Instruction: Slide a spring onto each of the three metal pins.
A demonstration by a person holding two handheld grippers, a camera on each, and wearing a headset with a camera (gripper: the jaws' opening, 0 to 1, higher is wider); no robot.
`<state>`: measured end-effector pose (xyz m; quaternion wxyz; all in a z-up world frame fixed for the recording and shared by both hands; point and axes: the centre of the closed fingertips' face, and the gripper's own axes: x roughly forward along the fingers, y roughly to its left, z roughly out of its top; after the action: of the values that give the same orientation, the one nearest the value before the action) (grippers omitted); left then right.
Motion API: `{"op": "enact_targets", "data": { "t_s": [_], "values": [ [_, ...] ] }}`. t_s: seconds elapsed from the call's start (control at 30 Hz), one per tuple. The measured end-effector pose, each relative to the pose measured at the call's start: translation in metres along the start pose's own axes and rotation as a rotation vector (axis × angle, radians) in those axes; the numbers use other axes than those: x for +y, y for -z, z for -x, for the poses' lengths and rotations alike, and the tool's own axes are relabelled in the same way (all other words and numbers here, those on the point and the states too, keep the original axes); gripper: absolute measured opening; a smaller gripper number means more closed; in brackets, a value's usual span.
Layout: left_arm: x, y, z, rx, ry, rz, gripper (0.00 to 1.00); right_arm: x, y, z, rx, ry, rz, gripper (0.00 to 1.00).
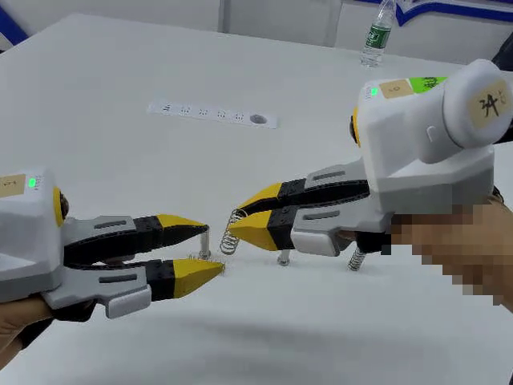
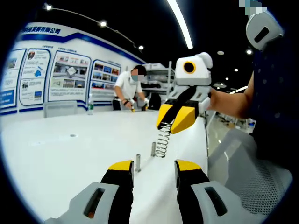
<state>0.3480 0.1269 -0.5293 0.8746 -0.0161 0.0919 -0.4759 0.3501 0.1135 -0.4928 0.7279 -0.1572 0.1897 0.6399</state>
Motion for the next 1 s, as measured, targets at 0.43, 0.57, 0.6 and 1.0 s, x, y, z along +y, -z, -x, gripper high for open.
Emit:
{"op": "enact_targets", "data": {
  "t_s": [0.43,0.57,0.6,1.0],
  "values": [
    [0.016,0.016,0.011,0.065,-0.074,-0.053,0.51,-0.025,0.012,0.018,0.032,0.07,-0.008,0.12],
    [0.02,0.022,0.012,0.087,-0.089,-0.062,0.56,-0.032,0.015,0.022,0.04,0.091,-0.009,0.12],
    [0.02,0.023,0.012,0.092,-0.093,-0.064,0.57,-0.033,0.015,0.023,0.039,0.095,-0.009,0.12],
    [0.028,0.035,0.017,0.137,-0.131,-0.083,0.64,-0.057,0.026,0.033,0.083,0.175,-0.005,0.12]
  ]
}}
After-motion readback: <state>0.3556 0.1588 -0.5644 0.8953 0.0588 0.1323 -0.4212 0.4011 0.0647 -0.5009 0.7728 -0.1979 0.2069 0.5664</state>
